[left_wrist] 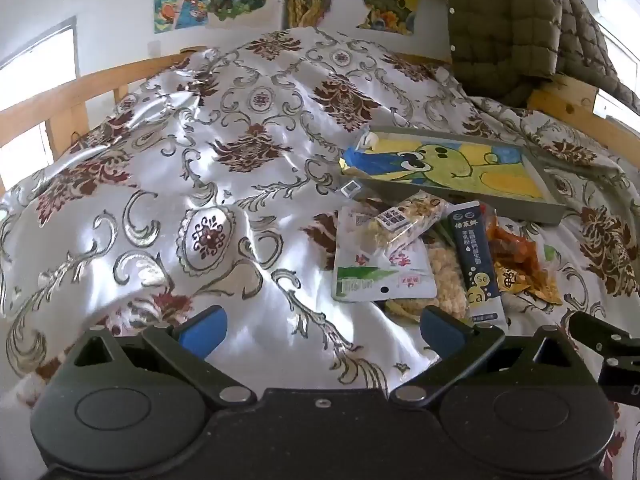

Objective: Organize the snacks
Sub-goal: 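Move left gripper to the nut bar while right gripper reaches the dark blue packet, then close left gripper on the nut bar while right gripper closes on the blue packet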

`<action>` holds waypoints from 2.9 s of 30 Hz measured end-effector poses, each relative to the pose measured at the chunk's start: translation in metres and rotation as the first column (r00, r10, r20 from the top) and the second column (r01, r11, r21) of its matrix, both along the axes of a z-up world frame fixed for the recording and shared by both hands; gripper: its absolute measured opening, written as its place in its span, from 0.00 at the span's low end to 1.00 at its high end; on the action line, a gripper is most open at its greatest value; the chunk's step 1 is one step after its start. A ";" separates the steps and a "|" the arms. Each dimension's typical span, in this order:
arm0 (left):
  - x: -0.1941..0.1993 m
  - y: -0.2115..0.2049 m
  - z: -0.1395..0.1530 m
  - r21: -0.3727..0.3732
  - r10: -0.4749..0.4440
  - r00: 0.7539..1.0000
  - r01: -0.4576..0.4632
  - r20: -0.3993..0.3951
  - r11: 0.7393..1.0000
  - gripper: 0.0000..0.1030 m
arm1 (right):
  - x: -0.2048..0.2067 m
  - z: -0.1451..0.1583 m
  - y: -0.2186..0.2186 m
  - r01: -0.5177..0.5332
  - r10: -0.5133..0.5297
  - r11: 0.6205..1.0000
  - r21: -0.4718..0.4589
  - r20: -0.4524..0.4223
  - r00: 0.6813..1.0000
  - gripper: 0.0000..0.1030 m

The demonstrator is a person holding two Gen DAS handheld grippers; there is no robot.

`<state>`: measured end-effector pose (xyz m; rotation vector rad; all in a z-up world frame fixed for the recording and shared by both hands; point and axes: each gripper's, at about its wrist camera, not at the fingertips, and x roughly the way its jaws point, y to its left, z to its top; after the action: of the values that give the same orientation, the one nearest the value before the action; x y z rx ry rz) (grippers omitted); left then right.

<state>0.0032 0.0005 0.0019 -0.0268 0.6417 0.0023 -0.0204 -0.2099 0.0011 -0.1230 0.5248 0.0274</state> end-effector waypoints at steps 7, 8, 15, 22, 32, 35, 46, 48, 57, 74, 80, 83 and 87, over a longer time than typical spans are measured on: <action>0.041 -0.013 0.018 0.089 -0.173 0.985 0.174 -0.013 0.981 0.99 | 0.013 -0.002 -0.003 -0.010 0.010 0.998 0.068 -0.004 1.000 1.00; 0.051 -0.016 0.019 0.092 -0.203 0.979 0.204 -0.019 0.975 0.99 | 0.015 -0.001 -0.003 -0.016 0.015 0.997 0.080 0.002 1.000 1.00; 0.094 -0.030 0.014 0.133 -0.304 0.947 0.316 -0.099 0.940 0.99 | 0.033 -0.002 -0.004 -0.022 0.016 0.988 0.152 0.041 0.999 1.00; 0.137 -0.035 0.010 0.224 -0.401 0.910 0.414 -0.102 0.882 0.99 | 0.068 -0.013 -0.019 -0.029 0.028 0.976 0.216 0.011 1.000 1.00; 0.179 -0.028 -0.011 0.089 -0.460 0.881 0.470 -0.112 0.878 0.99 | 0.124 -0.030 -0.011 -0.108 0.124 0.967 0.229 -0.054 0.991 1.00; 0.186 -0.027 -0.017 0.065 -0.473 0.870 0.485 -0.139 0.872 0.99 | 0.140 -0.029 -0.006 -0.167 0.179 0.966 0.196 -0.046 0.983 1.00; 0.204 -0.033 -0.018 0.086 -0.529 0.828 0.550 -0.184 0.831 0.98 | 0.145 -0.044 -0.012 -0.170 0.182 0.963 0.208 -0.040 0.982 0.77; 0.206 -0.036 -0.021 0.064 -0.532 0.825 0.551 -0.192 0.832 0.96 | 0.144 -0.043 -0.014 -0.179 0.191 0.958 0.226 -0.035 0.981 0.75; 0.209 -0.045 -0.024 -0.003 -0.520 0.828 0.531 -0.208 0.847 0.80 | 0.148 -0.050 -0.015 -0.194 0.229 0.931 0.310 -0.079 0.970 0.53; 0.216 -0.041 -0.036 -0.147 -0.469 0.834 0.445 -0.292 0.883 0.42 | 0.153 -0.059 -0.021 -0.144 0.210 0.904 0.402 -0.126 0.970 0.27; 0.202 -0.045 -0.035 -0.156 -0.442 0.853 0.414 -0.279 0.897 0.41 | 0.151 -0.055 -0.017 -0.129 0.198 0.913 0.386 -0.143 0.970 0.22; 0.192 -0.044 -0.035 -0.176 -0.423 0.866 0.387 -0.268 0.905 0.41 | 0.148 -0.053 -0.012 -0.130 0.197 0.919 0.373 -0.147 0.969 0.19; 0.181 -0.040 -0.033 -0.219 -0.408 0.873 0.358 -0.268 0.908 0.41 | 0.143 -0.050 -0.011 -0.130 0.199 0.917 0.377 -0.151 0.968 0.18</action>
<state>0.1843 -0.0398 -0.0308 -0.0567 0.9519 -0.4421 0.1229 -0.2211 -0.0489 0.2026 0.6875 0.3038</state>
